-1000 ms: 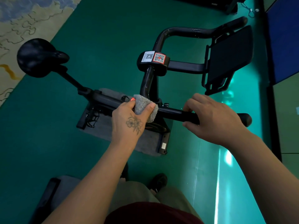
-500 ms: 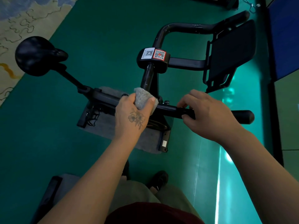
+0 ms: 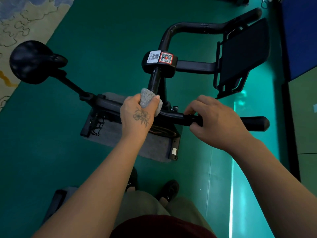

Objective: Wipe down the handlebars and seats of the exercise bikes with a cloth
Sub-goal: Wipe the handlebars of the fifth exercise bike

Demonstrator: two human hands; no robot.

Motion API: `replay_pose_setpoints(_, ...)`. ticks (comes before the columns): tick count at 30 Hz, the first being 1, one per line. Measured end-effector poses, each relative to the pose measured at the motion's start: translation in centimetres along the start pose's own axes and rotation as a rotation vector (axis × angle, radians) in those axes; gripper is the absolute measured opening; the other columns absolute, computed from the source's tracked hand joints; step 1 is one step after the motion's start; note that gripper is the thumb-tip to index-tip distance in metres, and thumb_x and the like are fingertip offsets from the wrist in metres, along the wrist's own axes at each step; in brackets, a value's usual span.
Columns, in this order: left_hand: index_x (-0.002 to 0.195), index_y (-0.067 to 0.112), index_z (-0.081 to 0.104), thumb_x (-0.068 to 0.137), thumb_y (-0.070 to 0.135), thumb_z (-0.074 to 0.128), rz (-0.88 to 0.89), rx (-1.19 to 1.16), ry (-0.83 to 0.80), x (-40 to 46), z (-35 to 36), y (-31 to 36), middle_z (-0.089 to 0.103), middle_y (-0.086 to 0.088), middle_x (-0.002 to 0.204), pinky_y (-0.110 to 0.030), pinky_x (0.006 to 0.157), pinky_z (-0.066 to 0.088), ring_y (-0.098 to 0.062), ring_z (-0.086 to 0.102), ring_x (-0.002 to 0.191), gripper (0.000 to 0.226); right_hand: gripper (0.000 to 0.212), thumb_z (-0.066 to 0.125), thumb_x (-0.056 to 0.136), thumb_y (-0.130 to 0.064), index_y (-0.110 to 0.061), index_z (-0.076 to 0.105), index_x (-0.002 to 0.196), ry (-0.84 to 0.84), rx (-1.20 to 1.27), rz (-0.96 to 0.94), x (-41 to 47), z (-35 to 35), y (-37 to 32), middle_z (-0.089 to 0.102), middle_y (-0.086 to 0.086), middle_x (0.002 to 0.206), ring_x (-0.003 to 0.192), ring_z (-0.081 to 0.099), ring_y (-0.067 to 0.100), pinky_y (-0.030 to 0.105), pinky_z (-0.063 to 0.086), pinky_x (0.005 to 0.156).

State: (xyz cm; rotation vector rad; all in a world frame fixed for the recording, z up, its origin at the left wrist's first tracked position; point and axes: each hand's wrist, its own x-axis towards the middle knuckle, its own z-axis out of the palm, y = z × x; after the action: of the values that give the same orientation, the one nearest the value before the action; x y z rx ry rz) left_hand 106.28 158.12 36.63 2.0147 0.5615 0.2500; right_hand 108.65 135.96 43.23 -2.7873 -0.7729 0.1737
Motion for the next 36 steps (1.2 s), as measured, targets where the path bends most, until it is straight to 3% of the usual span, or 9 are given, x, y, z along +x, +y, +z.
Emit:
replay_pose_setpoints(3,0.075,0.019,0.069,0.090,0.056,0.074,-0.032,0.020,-0.011,0.4,-0.1,0.2,0.069,-0.003,0.077,-0.024,0.059,0.041,-0.016,0.065,0.072,0.040,0.028,0.068,0.083,-0.025,-0.034,0.064,0.109,-0.006,0.016,0.006,0.1,0.0,-0.1,0.055,-0.013,0.103,0.101,0.055,0.012,0.032,0.041,0.068)
replay_pose_setpoints(7,0.079,0.020,0.072,0.092,0.051,0.076,-0.086,-0.009,-0.076,-1.2,-0.9,0.5,0.070,0.001,0.077,-0.012,0.053,0.037,-0.001,0.059,0.063,0.034,0.029,0.068,0.081,-0.025,-0.034,0.065,0.109,-0.008,0.029,0.001,0.1,0.1,0.1,0.055,-0.013,0.102,0.099,0.056,0.013,0.034,0.046,0.068)
replay_pose_setpoints(13,0.077,0.020,0.071,0.091,0.049,0.080,-0.133,-0.037,-0.071,-1.3,-0.9,1.0,0.070,0.005,0.072,-0.010,0.051,0.039,0.004,0.059,0.059,0.034,0.028,0.069,0.079,-0.025,-0.034,0.065,0.105,0.000,0.055,0.009,0.3,0.1,0.3,0.054,-0.013,0.100,0.099,0.056,0.013,0.034,0.045,0.067)
replay_pose_setpoints(19,0.079,0.015,0.073,0.088,0.050,0.079,-0.068,0.031,-0.048,1.8,-0.3,1.3,0.072,0.001,0.072,-0.025,0.056,0.048,-0.011,0.065,0.065,0.037,0.027,0.069,0.080,-0.027,-0.034,0.065,0.105,-0.003,0.061,0.005,0.3,0.2,0.4,0.054,-0.014,0.099,0.096,0.055,0.012,0.034,0.046,0.066)
replay_pose_setpoints(26,0.078,0.022,0.072,0.088,0.044,0.078,-0.138,0.054,-0.122,0.9,-1.1,1.3,0.069,0.006,0.071,-0.010,0.047,0.039,0.005,0.059,0.059,0.025,0.026,0.070,0.078,-0.025,-0.033,0.064,0.102,-0.002,0.070,0.022,0.5,0.3,0.1,0.054,-0.013,0.098,0.095,0.055,0.013,0.035,0.048,0.065)
replay_pose_setpoints(29,0.077,0.023,0.071,0.088,0.045,0.079,-0.152,0.035,-0.137,0.1,-1.3,1.0,0.069,0.006,0.070,-0.010,0.050,0.041,0.004,0.060,0.061,0.025,0.029,0.069,0.076,-0.021,-0.033,0.066,0.102,-0.001,0.093,0.030,0.8,0.5,-0.2,0.056,-0.013,0.098,0.099,0.055,0.016,0.036,0.049,0.067)
replay_pose_setpoints(36,0.077,0.017,0.073,0.087,0.042,0.082,-0.131,0.016,-0.132,2.8,-0.6,1.6,0.069,0.006,0.068,-0.011,0.048,0.039,0.004,0.058,0.055,0.029,0.043,0.063,0.070,-0.008,-0.030,0.067,0.107,0.005,0.162,0.021,1.6,1.4,-0.8,0.058,-0.014,0.103,0.104,0.054,0.015,0.028,0.036,0.072)
